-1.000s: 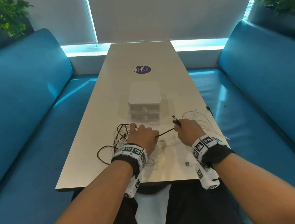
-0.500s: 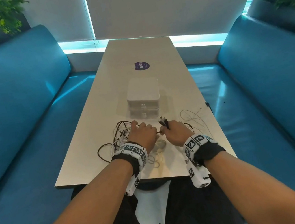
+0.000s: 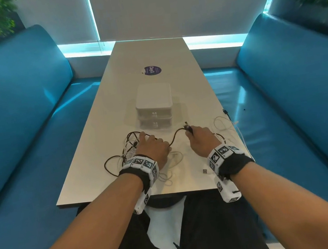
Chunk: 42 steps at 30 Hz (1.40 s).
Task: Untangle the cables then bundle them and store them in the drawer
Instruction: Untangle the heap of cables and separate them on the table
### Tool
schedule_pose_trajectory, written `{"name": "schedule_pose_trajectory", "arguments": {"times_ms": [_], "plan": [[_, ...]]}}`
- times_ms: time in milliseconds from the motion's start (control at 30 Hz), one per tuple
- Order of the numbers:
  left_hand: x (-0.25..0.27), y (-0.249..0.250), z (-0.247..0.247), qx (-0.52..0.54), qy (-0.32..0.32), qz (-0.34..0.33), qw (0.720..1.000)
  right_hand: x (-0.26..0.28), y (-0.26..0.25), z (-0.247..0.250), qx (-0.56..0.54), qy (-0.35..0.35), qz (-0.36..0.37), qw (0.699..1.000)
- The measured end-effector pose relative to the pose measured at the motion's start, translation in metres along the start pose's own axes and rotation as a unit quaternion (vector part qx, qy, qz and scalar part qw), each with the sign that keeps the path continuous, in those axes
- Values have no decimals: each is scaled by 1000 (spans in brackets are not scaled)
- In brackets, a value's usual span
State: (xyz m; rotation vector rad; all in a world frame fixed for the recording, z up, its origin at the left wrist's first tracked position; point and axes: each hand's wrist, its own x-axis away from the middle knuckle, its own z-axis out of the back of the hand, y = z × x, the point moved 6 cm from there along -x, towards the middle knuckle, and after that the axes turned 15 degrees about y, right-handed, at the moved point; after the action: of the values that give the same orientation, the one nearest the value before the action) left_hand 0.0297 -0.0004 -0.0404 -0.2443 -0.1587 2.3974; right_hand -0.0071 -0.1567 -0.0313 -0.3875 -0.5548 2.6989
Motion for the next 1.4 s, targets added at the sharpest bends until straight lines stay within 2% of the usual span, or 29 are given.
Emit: {"name": "schedule_pose_trajectory", "arguments": {"times_ms": [100,267,400,500,600,700,833,933,1167,1267,1400], "plan": [[-3,0,-1,2,-19,5,1000,6,-17,-5,-49,20,41,998],[-4,2,-3,-13,-57,-2,998,10,-32,2,-80,35,55,995],[-4,7,-1,-8,-36,-15,999,17,-41,-8,-84,-44,60,994],[-3,7,-1,16,-16,-20,1000,19,-36,-26,-78,-107,23,991],[-1,2,-1,23,-2,-13,1000,18,-33,-33,-76,-131,12,988],[-1,1,-4,26,-4,-7,1000,22,-31,-31,-44,-149,34,987],[0,-1,-5,15,3,-12,1000,14,-25,-20,15,-115,70,991],[-1,-5,-2,6,5,-7,1000,3,-15,-6,30,-73,44,996],[-1,-14,3,17,-34,11,999,-8,16,14,79,-6,-49,996],[1,-11,2,20,-31,-2,999,-2,22,12,70,3,-75,995],[0,-7,-2,-6,-31,-23,999,7,4,1,14,-39,-21,999]]}}
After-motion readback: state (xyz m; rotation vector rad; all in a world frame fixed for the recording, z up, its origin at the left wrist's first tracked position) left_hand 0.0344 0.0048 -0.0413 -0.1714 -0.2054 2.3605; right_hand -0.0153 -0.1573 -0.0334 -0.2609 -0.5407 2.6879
